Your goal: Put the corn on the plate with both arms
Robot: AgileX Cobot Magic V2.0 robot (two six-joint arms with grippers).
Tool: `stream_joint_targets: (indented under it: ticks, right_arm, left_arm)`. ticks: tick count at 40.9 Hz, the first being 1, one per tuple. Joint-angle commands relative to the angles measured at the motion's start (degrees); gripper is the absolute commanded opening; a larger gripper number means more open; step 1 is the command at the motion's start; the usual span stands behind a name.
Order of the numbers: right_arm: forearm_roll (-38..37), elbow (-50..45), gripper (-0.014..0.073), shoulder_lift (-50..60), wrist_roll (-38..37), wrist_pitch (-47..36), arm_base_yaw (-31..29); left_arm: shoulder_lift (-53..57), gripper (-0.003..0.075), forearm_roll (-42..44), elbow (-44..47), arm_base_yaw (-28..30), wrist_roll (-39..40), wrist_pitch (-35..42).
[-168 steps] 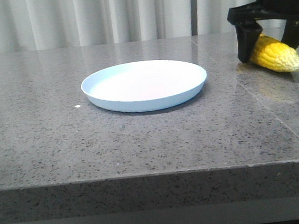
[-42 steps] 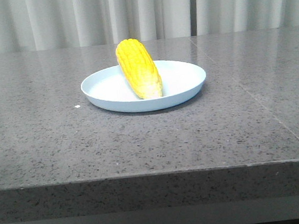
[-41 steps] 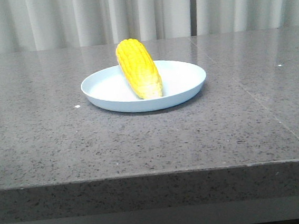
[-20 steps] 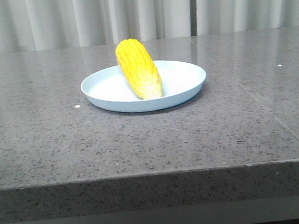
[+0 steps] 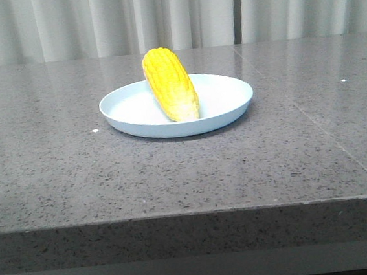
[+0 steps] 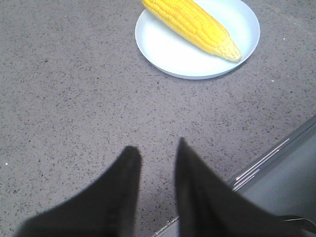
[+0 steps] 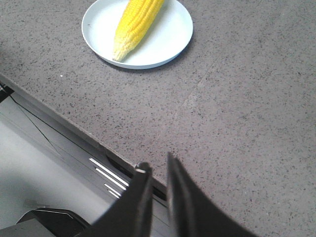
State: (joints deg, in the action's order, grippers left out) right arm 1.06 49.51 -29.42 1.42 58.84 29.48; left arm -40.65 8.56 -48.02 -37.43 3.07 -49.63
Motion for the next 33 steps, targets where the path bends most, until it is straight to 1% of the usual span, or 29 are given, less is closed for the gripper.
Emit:
stream_joint_targets:
  ticks: [1,3,31,33]
  right_arm:
    - [-0.07,1.42,-0.0074,-0.30,0.27,-3.78,-0.08]
    - [-0.01,1.42,-0.0062,-0.30,0.27,-3.78,-0.08]
    - [0.05,1.42,-0.0067,-0.30,0.22,-3.72,-0.08]
    - [0.05,1.42,-0.0067,-0.30,0.22,-3.72,-0.08]
  left_arm:
    - [-0.08,-0.0011,0.48,-1.55,-0.50,-0.13,4.00]
    - [-0.08,-0.0020,0.37,-1.55,-0.50,-0.13,4.00]
    - [0.06,-0.0020,0.25,-1.42,-0.50,-0.13,4.18]
    - [0.59,-0.0020,0.11,-1.28,0.64,-0.13,4.18]
